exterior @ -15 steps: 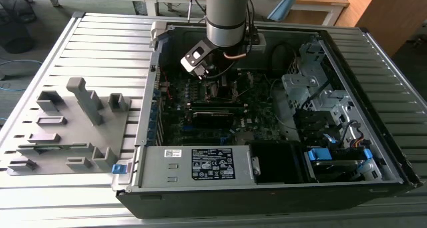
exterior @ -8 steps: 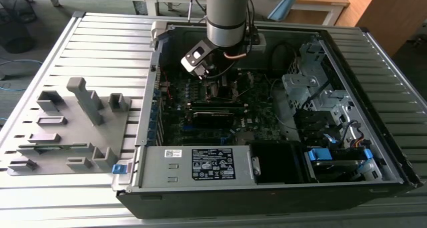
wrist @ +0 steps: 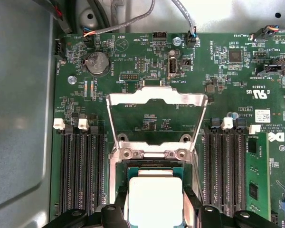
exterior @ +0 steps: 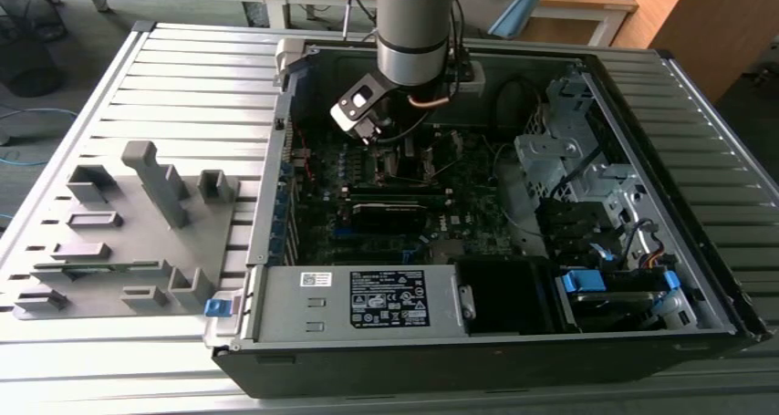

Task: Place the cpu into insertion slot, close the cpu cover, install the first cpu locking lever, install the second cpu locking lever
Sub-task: 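Place the cpu into insertion slot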

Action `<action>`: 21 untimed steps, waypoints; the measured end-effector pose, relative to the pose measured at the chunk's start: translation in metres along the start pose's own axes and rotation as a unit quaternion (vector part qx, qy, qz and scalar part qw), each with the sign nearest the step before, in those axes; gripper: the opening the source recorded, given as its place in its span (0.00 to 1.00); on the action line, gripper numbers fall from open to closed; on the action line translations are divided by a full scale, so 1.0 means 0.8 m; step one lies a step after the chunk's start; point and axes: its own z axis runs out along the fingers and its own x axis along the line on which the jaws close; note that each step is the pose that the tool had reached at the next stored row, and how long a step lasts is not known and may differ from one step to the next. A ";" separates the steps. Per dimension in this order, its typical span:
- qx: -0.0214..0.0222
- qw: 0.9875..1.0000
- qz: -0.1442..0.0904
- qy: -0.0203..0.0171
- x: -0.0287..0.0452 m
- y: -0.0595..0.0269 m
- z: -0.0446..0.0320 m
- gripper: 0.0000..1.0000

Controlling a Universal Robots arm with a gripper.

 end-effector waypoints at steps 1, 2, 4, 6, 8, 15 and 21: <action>0.000 1.000 0.000 0.000 0.0003 0.000 0.0001 0.54; 0.000 1.000 0.000 0.000 0.0006 0.000 0.0001 0.54; 0.000 1.000 0.000 0.000 0.0013 0.000 0.0001 0.54; 0.000 1.000 0.000 0.000 0.0020 0.000 0.0002 0.54; 0.000 1.000 0.000 0.000 0.0021 0.000 0.0002 0.54; 0.000 1.000 0.000 0.000 0.0022 0.002 0.0003 0.54; 0.000 1.000 0.000 0.000 0.0022 0.002 0.0015 0.54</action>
